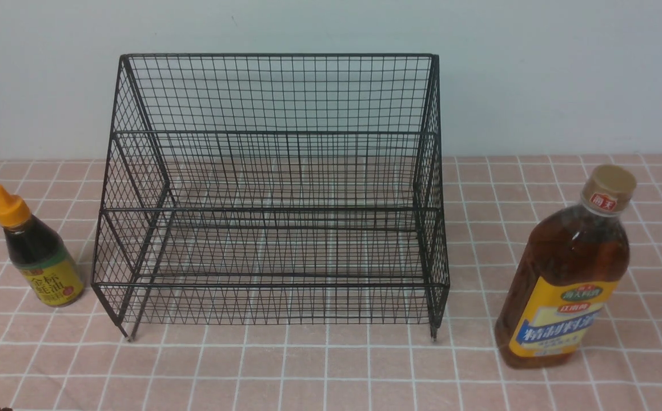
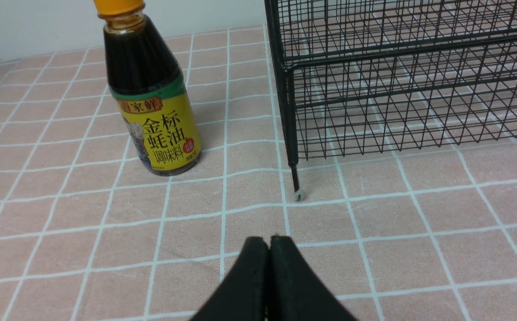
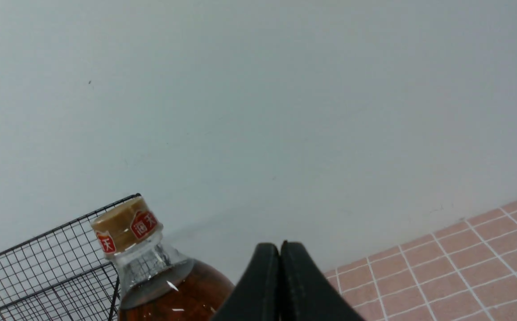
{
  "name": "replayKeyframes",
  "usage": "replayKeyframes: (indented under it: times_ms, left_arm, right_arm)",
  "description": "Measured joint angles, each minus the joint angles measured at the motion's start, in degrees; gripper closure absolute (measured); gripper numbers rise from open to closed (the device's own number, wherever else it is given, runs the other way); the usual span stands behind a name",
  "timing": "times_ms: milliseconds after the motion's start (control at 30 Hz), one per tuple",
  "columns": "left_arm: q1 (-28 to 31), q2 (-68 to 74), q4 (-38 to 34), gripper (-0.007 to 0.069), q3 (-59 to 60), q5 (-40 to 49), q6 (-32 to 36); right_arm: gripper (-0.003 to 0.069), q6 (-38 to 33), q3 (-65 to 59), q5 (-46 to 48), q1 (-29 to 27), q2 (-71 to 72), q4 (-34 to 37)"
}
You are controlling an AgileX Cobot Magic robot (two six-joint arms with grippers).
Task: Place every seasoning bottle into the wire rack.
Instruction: Use the right arm to grab the condiment bottle closest to it
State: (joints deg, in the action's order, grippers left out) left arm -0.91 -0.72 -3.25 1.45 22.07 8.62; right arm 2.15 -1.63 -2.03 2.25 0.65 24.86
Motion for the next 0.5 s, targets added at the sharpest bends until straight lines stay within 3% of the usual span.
replayKeyframes:
  times_ms: [300,500]
  left_arm:
    - [0.0,0.0,0.0,0.0641,0.0,0.0,0.0]
    - [0.0,0.0,0.0,0.0641,0.0,0.0,0.0]
  right_arm:
    - [0.0676,4.1,2.3,-4.4,0.0,0.0,2.7]
    - [0.0676,4.5,17.5,2.6,0.0,-8.6,-6.5]
